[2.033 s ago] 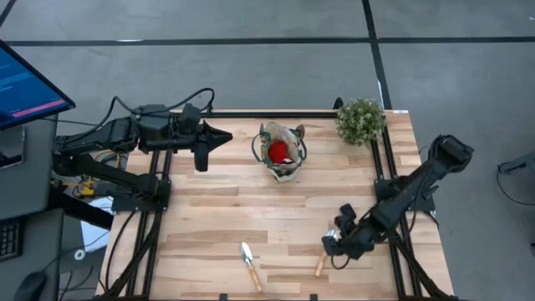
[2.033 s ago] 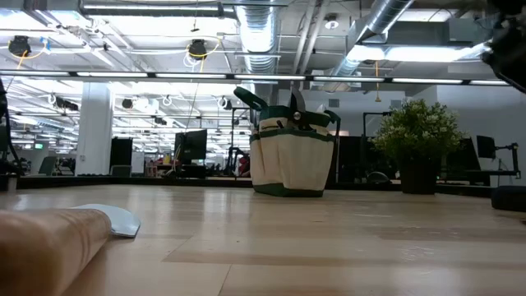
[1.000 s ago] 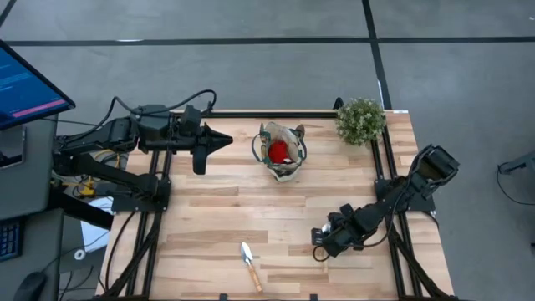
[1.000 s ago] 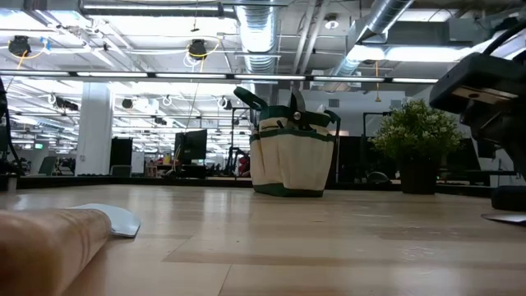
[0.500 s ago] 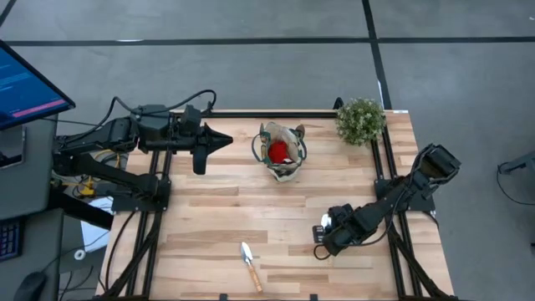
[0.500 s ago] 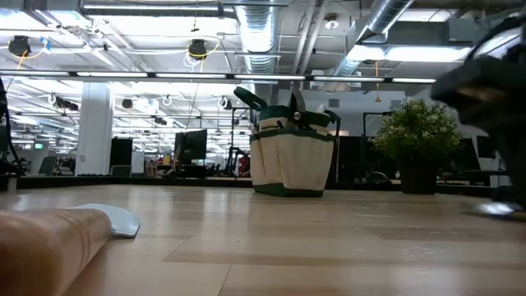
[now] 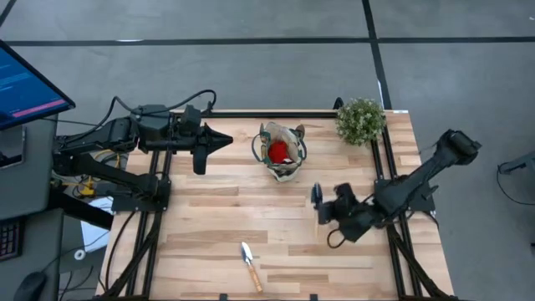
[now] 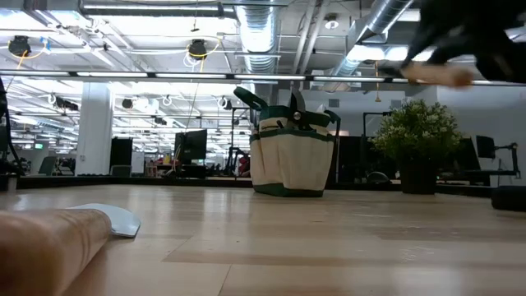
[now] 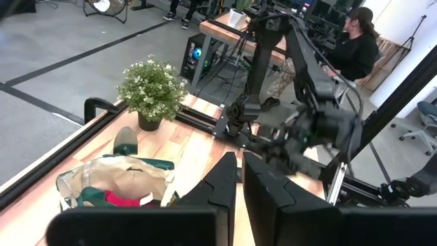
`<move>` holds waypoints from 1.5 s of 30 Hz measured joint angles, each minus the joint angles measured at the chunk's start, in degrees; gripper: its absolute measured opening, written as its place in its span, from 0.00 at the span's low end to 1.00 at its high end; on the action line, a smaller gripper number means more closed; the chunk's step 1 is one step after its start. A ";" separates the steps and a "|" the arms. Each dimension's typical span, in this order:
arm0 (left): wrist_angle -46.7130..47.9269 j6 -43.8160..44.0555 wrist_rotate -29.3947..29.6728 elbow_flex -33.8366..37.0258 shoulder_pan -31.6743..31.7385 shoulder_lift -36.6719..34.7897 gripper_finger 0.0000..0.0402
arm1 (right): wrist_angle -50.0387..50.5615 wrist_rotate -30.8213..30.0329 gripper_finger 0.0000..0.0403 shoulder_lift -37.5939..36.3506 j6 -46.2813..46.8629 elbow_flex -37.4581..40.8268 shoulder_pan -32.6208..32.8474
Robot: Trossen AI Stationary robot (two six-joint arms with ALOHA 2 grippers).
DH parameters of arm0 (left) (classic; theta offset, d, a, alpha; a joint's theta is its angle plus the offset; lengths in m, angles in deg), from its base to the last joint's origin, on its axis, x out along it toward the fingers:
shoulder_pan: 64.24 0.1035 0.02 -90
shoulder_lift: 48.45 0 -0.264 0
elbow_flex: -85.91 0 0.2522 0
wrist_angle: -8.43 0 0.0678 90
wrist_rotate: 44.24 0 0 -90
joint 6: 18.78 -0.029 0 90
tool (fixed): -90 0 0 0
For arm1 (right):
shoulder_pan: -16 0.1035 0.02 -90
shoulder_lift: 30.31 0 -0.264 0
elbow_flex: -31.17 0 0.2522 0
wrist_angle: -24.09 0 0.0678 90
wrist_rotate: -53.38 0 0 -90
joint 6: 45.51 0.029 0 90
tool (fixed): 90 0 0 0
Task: Pick & Place Garden tools in Gardening bag
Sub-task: Put the brown trowel into the green gardening bag
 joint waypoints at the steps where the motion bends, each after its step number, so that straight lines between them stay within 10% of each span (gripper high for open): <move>1: 0.00 -0.01 0.00 0.00 0.00 0.00 0.06 | -0.01 -2.07 0.10 -1.79 -2.74 0.00 -0.46; 11: -0.35 0.00 0.00 0.00 0.00 0.00 0.06 | -10.44 -11.96 0.10 -16.73 -48.98 -0.04 -9.30; 20: -0.44 0.00 0.40 0.00 0.00 0.00 0.06 | -33.41 11.62 0.10 -26.64 -82.23 -0.07 -17.29; 30: -0.48 -0.02 0.86 0.00 0.00 0.00 0.06 | -50.85 37.52 0.10 -28.38 -89.92 -0.12 -21.50; 45: -0.48 -1.55 0.90 0.00 -0.02 0.00 0.06 | -72.66 61.03 0.10 -22.03 -89.72 -0.13 -21.32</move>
